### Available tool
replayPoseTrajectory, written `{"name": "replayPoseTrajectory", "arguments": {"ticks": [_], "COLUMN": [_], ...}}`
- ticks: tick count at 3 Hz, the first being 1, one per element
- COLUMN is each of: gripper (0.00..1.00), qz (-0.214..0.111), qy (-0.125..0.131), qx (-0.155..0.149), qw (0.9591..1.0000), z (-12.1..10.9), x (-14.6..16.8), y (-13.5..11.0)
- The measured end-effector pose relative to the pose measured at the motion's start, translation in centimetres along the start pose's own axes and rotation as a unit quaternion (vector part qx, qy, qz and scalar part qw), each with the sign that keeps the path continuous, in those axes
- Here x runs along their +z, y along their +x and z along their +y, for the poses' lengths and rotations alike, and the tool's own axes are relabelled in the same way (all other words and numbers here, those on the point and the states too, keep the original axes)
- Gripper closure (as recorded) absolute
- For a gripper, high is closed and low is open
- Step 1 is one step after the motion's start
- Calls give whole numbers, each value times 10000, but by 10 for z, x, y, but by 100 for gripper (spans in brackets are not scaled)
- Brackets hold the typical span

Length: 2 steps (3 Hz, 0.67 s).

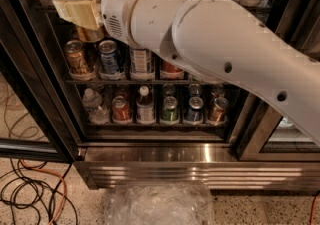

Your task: Pick orange can from top shelf of fridge

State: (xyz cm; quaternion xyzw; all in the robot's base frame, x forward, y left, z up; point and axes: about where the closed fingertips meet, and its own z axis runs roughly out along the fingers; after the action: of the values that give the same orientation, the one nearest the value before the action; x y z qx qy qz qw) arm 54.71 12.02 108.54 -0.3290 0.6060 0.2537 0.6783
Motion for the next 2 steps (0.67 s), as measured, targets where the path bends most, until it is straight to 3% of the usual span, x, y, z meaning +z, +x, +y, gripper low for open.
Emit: {"name": "replayPoseTrajectory", "arguments": {"ticks": [1,2], "gripper": [100,100], "qz": [6,-164], "qy": [-303,-689], "qx": [10,111], "qw": [9995,9974], "z": [-4,-40], "x": [5,-6], "y": [1,-2]}}
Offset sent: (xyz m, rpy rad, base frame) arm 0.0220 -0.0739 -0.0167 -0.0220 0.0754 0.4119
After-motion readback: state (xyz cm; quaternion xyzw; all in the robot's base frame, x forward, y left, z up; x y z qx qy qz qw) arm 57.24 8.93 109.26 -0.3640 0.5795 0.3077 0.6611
